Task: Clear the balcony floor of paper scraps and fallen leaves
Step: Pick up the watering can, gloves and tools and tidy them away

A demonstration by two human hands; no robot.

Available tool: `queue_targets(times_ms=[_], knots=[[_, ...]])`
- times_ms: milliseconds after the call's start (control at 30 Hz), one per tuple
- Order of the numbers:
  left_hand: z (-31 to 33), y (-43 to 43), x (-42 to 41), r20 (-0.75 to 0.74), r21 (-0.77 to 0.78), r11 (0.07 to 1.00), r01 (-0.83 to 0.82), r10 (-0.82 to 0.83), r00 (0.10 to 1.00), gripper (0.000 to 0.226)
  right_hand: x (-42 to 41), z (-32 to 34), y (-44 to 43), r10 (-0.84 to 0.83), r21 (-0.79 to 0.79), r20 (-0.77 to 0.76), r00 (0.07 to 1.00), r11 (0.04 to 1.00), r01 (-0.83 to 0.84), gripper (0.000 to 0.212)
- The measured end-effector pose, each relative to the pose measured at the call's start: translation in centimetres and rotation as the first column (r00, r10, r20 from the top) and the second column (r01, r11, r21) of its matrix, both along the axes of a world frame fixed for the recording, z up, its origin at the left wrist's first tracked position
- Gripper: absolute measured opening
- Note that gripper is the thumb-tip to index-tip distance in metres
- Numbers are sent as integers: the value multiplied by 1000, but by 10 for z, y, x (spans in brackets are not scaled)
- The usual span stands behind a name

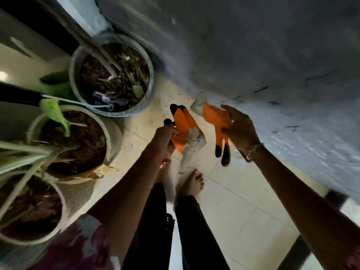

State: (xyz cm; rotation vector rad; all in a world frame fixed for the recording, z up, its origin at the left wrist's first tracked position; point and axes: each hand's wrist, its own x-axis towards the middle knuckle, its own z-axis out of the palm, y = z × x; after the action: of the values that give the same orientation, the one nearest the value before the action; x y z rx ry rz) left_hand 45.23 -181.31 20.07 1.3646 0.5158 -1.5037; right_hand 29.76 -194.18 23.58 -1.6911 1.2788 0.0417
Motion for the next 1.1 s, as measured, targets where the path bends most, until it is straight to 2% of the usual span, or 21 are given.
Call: queue_targets(times_ms=[33, 100, 133, 167, 200, 267, 300, 333, 400, 433, 500, 533, 600, 633, 767, 867, 900, 967, 1000, 1033, 1100], knots=[[65, -6, -6, 30, -16, 1000, -12, 13, 999, 32, -8, 61, -6, 55, 6, 36, 998, 998, -55, 67], [89, -11, -20, -11, -10, 1000, -19, 19, 1000, 32, -13, 99, -8, 57, 32, 122, 991, 998, -61, 70], [152, -10, -19, 47, -3, 1000, 16, -16, 999, 35, -16, 168, -7, 63, 59, 183, 981, 995, -75, 69], [179, -10, -21, 46, 7, 1000, -9, 8, 999, 40, -17, 199, -6, 93, 56, 229, 969, 993, -109, 65], [184, -11, -24, 31, -22, 1000, -13, 14, 999, 40, -18, 207, -5, 134, 23, 248, 959, 989, -145, 61], [255, -12, -22, 72, -160, 987, 35, -24, 997, 24, -14, 293, -7, 230, -113, 254, 939, 972, -207, 61], [260, -7, -21, 55, -202, 976, 82, -73, 996, 20, -13, 298, -6, 251, -132, 258, 933, 966, -224, 64], [333, -8, -25, 106, -308, 936, 172, -146, 984, 19, -21, 378, -2, 279, -242, 243, 929, 945, -221, 66], [365, 0, -25, 120, -378, 894, 239, -209, 971, 24, -22, 411, 1, 271, -269, 250, 930, 942, -202, 62], [422, -8, -31, 216, -467, 826, 315, -239, 947, 28, -37, 480, 5, 270, -383, 248, 930, 909, -162, 56], [449, -9, -33, 272, -486, 793, 366, -261, 926, 30, -41, 510, 3, 251, -367, 286, 925, 920, -137, 38], [497, -11, -44, 352, -527, 735, 427, -269, 897, 31, -59, 563, 11, 252, -415, 333, 909, 905, -99, 31], [519, -17, -41, 409, -512, 720, 468, -275, 870, 30, -64, 597, 4, 262, -378, 360, 895, 918, -117, 22], [547, -20, -55, 405, -554, 673, 491, -298, 865, 33, -85, 636, 16, 279, -405, 369, 887, 907, -117, 21], [584, -46, -84, 345, -610, 614, 501, -363, 866, 40, -118, 700, 35, 413, -533, 103, 905, 791, -300, 29], [625, -56, -120, 302, -707, 482, 517, -456, 837, 30, -137, 730, 58, 425, -616, -108, 899, 681, -396, 30], [639, -54, -131, 288, -731, 430, 530, -510, 811, 29, -138, 733, 68, 417, -653, -215, 883, 611, -447, 30], [658, -50, -150, 273, -744, 375, 553, -585, 764, 31, -139, 727, 86, 308, -738, -477, 823, 369, -566, 28], [666, -46, -159, 255, -748, 373, 549, -602, 756, 34, -140, 722, 95, 210, -777, -557, 803, 210, -594, 26], [676, -41, -167, 218, -760, 371, 533, -627, 748, 42, -143, 718, 104, 114, -775, -609, 785, 123, -620, 22], [690, -26, -183, 174, -792, 322, 518, -695, 698, 59, -156, 715, 126, -61, -781, -622, 780, 124, -613, 18]])
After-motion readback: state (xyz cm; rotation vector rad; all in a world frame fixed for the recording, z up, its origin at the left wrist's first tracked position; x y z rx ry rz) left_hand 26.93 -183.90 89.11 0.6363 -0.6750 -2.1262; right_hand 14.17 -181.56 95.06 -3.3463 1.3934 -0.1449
